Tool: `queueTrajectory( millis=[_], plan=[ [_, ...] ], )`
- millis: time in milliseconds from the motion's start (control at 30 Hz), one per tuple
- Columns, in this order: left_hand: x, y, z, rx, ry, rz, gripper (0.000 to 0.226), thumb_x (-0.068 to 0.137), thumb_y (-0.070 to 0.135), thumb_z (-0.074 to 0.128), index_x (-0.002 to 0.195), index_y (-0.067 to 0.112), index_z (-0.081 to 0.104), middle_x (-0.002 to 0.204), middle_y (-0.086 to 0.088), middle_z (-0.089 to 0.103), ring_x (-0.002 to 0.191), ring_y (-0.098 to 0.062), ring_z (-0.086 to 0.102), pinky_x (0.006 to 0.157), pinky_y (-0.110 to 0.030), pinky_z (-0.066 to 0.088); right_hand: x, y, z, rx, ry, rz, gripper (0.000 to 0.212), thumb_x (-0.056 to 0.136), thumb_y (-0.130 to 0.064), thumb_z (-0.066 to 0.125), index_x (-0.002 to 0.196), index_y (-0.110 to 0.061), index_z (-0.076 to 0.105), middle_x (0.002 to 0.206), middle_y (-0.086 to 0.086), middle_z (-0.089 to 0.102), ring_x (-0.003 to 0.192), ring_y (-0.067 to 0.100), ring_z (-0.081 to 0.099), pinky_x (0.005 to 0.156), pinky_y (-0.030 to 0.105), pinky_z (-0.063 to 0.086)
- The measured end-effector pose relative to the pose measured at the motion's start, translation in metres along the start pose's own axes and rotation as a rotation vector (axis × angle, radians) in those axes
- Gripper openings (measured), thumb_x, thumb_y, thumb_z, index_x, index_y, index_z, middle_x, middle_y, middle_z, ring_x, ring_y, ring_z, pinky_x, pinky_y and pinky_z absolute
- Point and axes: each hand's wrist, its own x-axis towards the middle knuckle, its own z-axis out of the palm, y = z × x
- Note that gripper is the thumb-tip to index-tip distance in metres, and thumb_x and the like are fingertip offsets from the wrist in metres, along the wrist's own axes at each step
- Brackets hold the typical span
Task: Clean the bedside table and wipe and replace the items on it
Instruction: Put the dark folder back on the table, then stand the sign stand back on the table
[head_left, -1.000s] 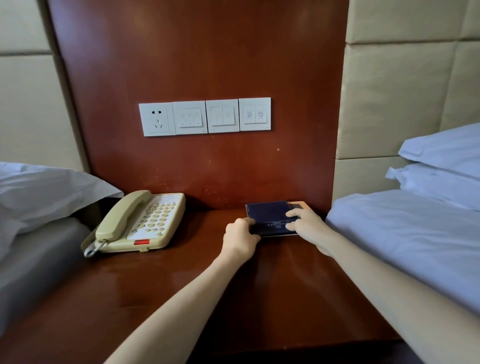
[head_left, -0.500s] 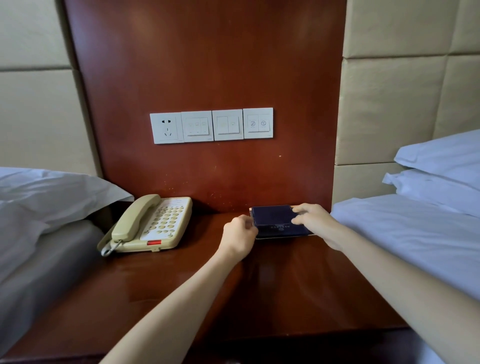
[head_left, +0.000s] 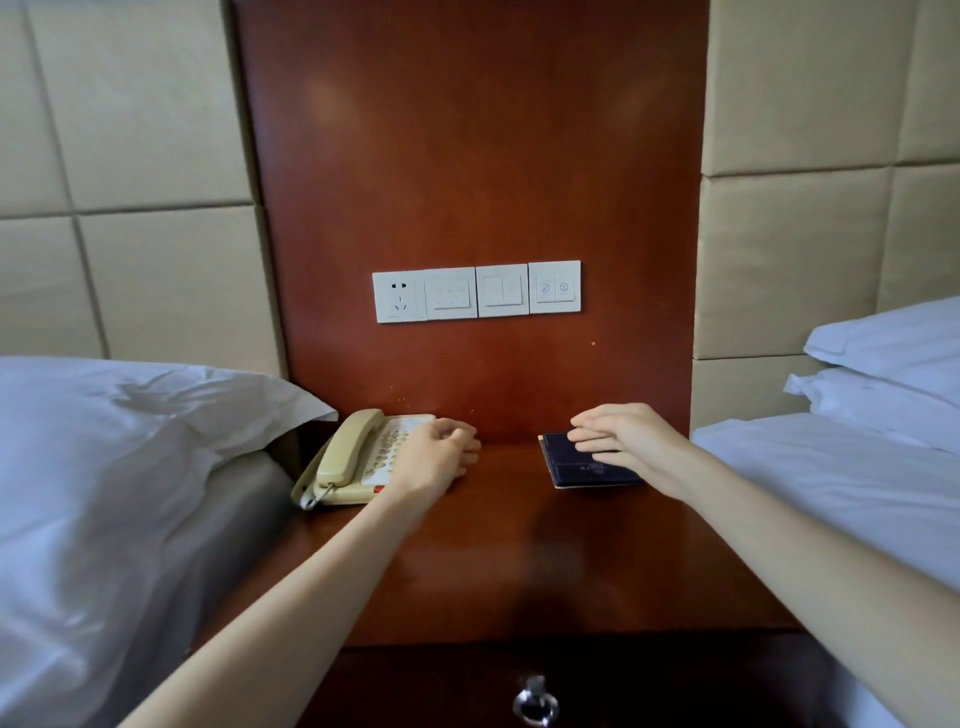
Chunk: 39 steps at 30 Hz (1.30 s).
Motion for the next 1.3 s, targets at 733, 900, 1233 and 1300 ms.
queueTrajectory(
  millis=[733,900,1233,1300],
  plan=[
    [-0.125,0.032,-0.233,0.196,0.160,-0.009,0.024,0.096,0.012,0.040,0.097,0.013,0.064,0.096,-0.006,0.070,0.083,-0.017,0.066,0.079,-0.029,0.050,-0.077,-0.093,0.215,0.138,-0.300,-0.080,0.022,0.093,-0.013,0.057,0.109,0.000,0.065,0.105,0.018,0.070,0.095,0.027,0.068,0.083,0.033,0.054],
    [-0.145,0.020,-0.291,0.278,0.248,-0.053,0.020,0.094,0.012,0.046,0.100,0.008,0.064,0.095,-0.009,0.069,0.087,-0.025,0.066,0.078,-0.032,0.049,-0.086,-0.109,0.269,0.169,-0.398,-0.068,0.019,0.097,-0.010,0.049,0.107,-0.001,0.063,0.098,0.015,0.069,0.089,0.025,0.065,0.078,0.031,0.052],
    [-0.176,-0.021,-0.392,0.636,0.447,-0.264,0.017,0.085,0.002,0.050,0.075,0.015,0.054,0.078,-0.011,0.049,0.076,-0.019,0.044,0.066,-0.028,0.032,-0.115,-0.119,0.388,0.083,-0.542,-0.147,0.008,0.092,-0.008,0.054,0.096,-0.008,0.061,0.090,0.011,0.065,0.071,0.017,0.059,0.062,0.024,0.046],
    [-0.178,-0.027,-0.409,0.699,0.465,-0.346,0.021,0.089,0.007,0.051,0.069,0.015,0.053,0.086,-0.010,0.052,0.081,-0.021,0.047,0.071,-0.030,0.037,-0.119,-0.119,0.409,0.064,-0.568,-0.156,0.007,0.091,-0.005,0.053,0.092,-0.010,0.058,0.085,0.010,0.060,0.064,0.014,0.054,0.055,0.022,0.041]
  ],
)
